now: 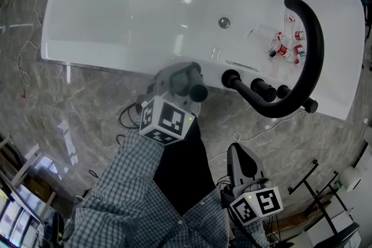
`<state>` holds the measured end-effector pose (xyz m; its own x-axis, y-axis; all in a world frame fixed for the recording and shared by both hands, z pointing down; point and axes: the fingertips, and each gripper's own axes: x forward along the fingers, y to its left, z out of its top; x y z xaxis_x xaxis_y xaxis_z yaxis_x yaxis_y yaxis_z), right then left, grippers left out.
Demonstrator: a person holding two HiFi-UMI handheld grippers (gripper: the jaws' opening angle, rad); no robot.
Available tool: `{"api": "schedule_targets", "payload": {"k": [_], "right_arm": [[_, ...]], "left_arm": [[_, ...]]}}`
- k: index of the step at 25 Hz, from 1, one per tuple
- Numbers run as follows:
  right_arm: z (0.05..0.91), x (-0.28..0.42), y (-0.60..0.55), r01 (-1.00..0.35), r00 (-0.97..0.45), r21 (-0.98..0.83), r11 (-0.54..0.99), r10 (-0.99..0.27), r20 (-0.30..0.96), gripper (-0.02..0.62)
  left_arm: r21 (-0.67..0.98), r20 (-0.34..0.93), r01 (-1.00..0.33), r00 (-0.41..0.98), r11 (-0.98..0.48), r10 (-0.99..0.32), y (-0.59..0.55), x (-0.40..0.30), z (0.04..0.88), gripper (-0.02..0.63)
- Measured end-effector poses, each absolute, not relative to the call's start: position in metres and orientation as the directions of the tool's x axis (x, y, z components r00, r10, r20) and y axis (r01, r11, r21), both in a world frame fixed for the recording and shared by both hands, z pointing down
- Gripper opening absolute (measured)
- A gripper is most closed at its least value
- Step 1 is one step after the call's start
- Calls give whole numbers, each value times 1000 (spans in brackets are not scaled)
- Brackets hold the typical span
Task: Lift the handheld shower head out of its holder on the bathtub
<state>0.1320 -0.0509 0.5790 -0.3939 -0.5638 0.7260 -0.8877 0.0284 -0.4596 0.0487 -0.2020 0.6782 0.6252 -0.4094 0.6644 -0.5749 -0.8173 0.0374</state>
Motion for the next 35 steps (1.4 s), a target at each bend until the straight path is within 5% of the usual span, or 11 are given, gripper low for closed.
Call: {"api": "schedule_targets", "payload": {"k": [35], "right_arm": [[494, 125, -75, -894, -371, -442, 72, -673, 640, 18]], "left_arm": [[-8, 655, -557, 624, -831, -425, -184, 35, 564, 140]]}}
